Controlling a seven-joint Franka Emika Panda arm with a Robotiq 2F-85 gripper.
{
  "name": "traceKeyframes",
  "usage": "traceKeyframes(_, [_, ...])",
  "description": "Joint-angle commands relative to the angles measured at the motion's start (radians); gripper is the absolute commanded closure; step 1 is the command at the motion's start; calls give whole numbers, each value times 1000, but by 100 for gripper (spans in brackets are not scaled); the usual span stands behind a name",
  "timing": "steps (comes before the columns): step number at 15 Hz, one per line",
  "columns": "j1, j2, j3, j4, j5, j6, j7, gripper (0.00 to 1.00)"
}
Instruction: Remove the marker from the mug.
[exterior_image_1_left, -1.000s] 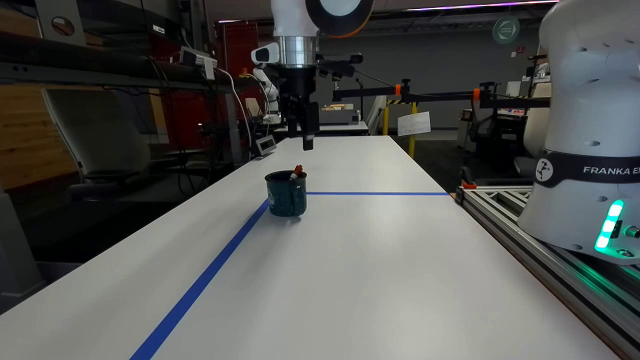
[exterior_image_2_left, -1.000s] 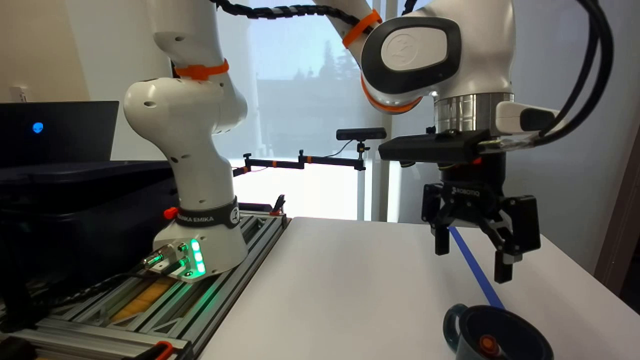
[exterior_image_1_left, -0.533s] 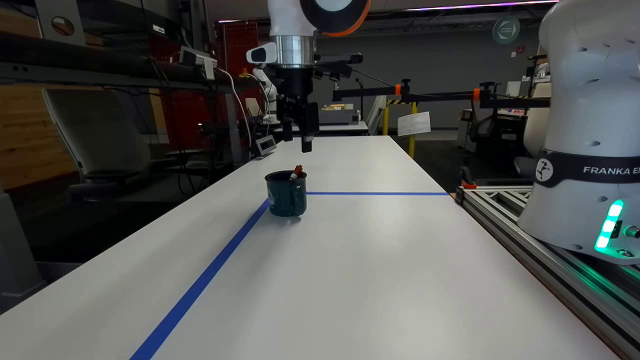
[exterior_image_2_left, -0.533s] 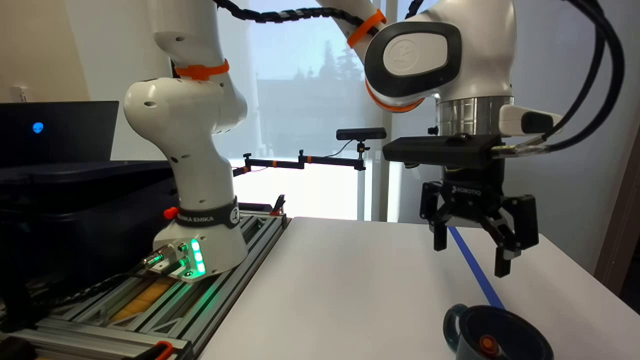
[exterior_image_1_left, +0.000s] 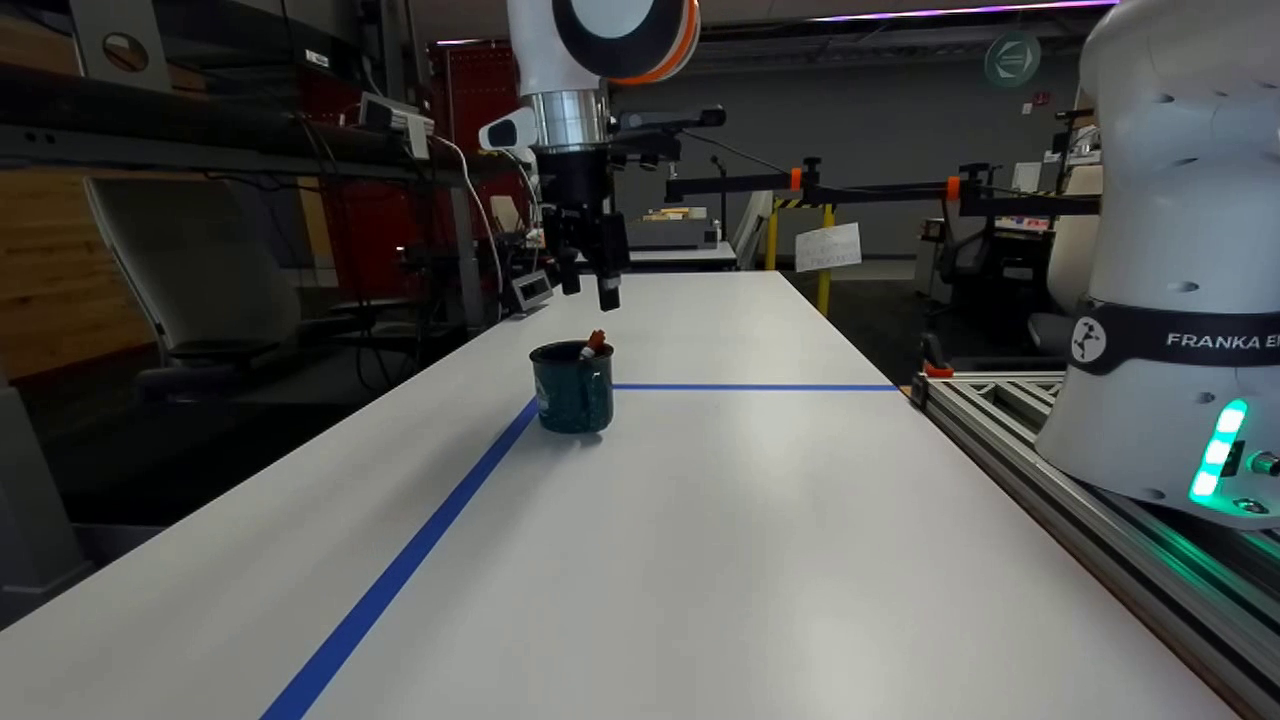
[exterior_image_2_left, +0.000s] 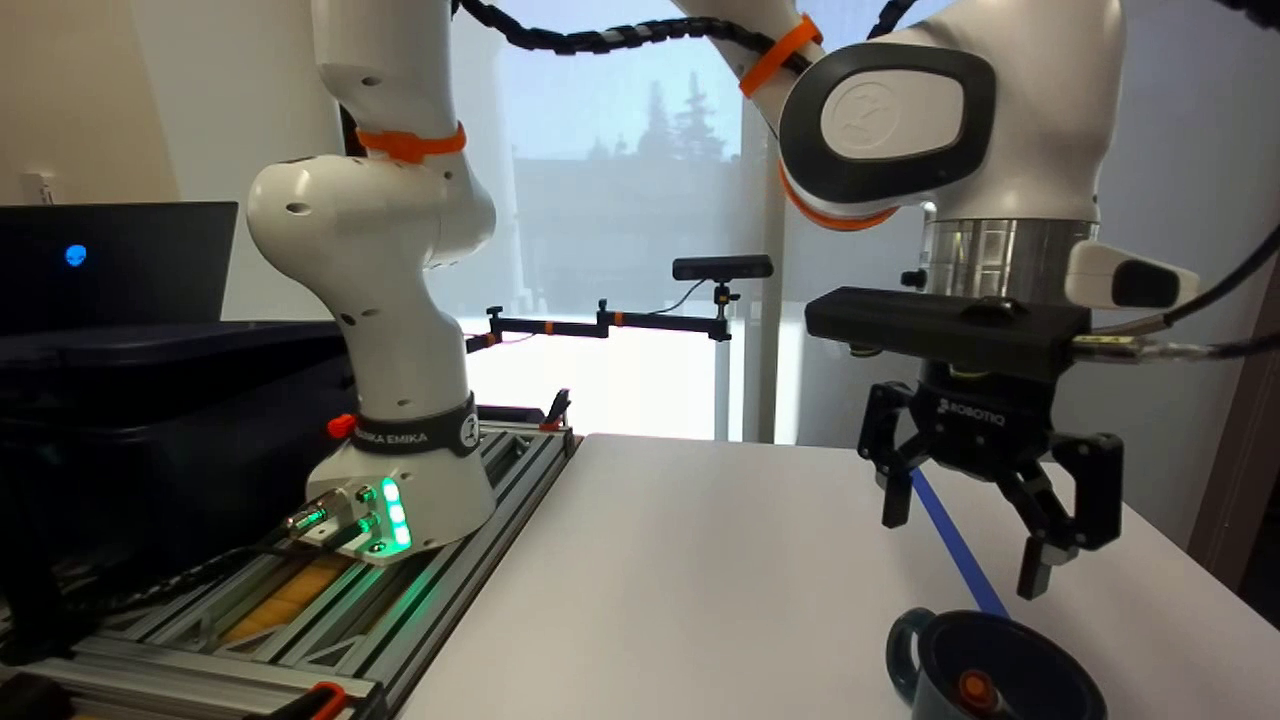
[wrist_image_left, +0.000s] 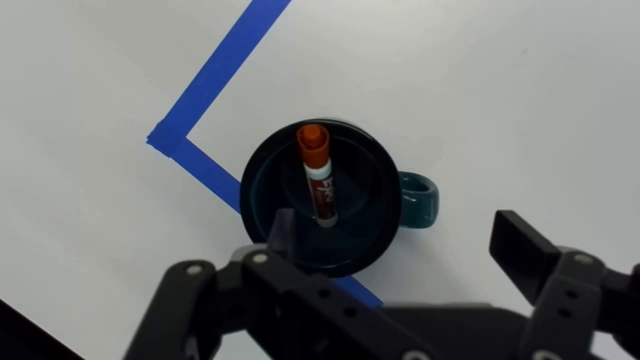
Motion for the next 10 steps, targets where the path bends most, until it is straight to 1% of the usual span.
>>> traceKeyframes(1, [-16,69,1,99,-12,-71,0,0])
traceKeyframes(3, [-22,93,2,121,-12,-72,15,0])
traceKeyframes(4, [-26,104,2,128,-12,-64,17,6])
traceKeyframes(5, [-28,115,2,134,-12,-63,25,22])
traceKeyframes(6, [-29,124,1,139,-17,-56,35,29])
traceKeyframes(7, [-32,132,3,143,-13,-55,39,30])
traceKeyframes(8, [-33,139,4,146,-11,-54,42,37])
traceKeyframes(9, [-34,145,6,150,-11,-56,47,33])
traceKeyframes(10, [-34,151,7,152,-9,-54,55,35])
